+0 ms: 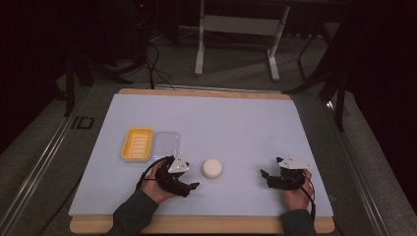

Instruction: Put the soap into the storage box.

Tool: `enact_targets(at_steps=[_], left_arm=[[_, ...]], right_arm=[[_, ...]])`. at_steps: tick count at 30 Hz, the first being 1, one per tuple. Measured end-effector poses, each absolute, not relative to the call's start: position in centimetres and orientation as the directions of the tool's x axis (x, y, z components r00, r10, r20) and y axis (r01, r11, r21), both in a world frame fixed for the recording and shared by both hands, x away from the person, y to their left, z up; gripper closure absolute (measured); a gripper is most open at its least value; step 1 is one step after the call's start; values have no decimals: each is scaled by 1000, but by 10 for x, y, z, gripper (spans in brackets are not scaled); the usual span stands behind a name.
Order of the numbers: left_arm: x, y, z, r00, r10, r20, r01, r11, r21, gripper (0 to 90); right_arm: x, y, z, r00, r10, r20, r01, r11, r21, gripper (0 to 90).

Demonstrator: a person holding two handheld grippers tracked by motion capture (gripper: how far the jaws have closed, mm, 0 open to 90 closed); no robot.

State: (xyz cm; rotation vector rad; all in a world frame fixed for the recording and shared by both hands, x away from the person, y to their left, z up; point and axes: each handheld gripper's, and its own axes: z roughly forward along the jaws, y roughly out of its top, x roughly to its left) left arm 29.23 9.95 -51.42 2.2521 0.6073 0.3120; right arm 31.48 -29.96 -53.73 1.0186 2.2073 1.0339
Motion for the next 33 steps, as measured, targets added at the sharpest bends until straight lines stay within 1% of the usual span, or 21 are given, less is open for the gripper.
enact_targets(at_steps=[4,12,33], left_arm=[[297,94,-511,866,499,43,319,-616,720,187],[306,85,-506,884,465,51,303,-651,696,166],[324,68,-503,905,424,24,295,-668,684,139]], right_arm=[[315,-299,-537,-598,792,-120,417,436,798,190],[315,-299,-537,-599,791,-126,417,442,794,190],[315,-298,-538,-599,790,-130,418,447,791,190]])
